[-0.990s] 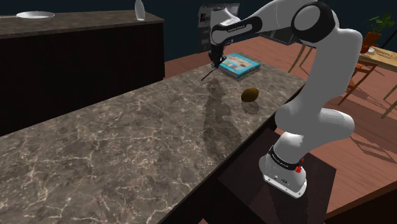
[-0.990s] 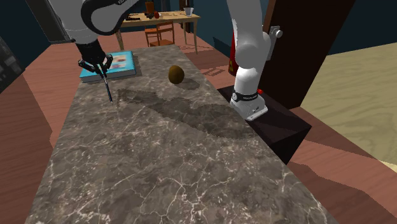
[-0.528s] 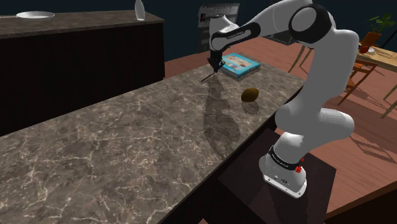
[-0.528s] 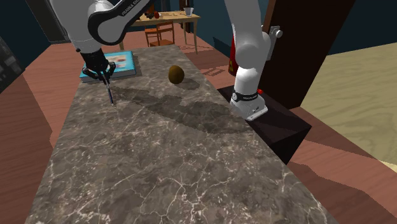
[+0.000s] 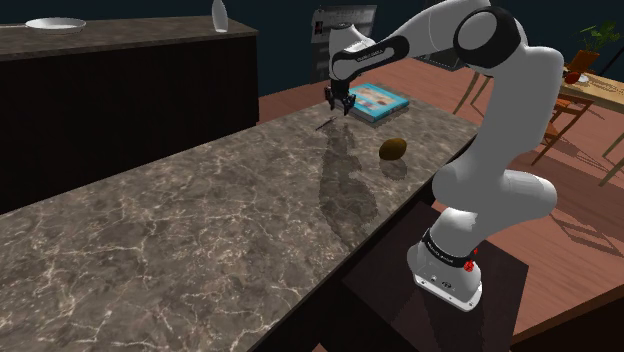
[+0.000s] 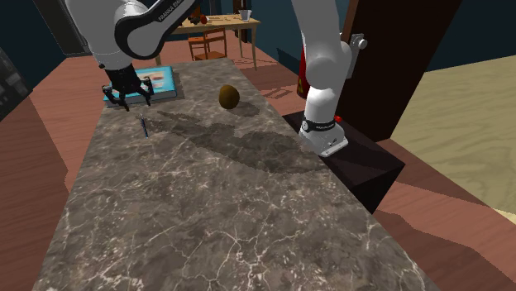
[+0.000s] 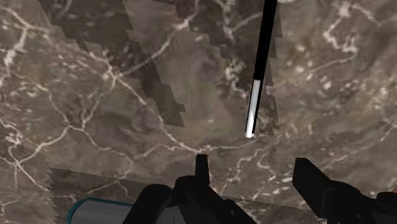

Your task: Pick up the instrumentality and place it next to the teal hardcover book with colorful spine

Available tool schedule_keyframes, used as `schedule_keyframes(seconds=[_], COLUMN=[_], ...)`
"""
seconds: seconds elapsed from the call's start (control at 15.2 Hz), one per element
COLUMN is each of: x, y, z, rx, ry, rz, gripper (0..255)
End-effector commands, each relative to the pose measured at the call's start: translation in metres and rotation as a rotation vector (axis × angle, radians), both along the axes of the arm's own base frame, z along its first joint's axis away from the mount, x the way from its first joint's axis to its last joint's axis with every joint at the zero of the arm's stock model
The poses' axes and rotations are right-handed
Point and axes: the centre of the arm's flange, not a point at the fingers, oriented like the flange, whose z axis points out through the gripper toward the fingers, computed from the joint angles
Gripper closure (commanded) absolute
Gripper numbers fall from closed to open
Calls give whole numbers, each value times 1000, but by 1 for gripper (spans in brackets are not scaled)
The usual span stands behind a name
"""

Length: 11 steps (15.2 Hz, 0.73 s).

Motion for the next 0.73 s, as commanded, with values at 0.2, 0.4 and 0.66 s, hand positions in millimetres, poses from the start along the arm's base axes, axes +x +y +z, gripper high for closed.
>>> schedule_keyframes(seconds=[0.2, 0.4, 0.66], x=[0, 0, 1], y=[0, 9, 11], z=[0, 38, 49], rx=[0, 0, 0], ry=[0, 0, 0], rz=[0, 0, 0], gripper=[0, 0, 0])
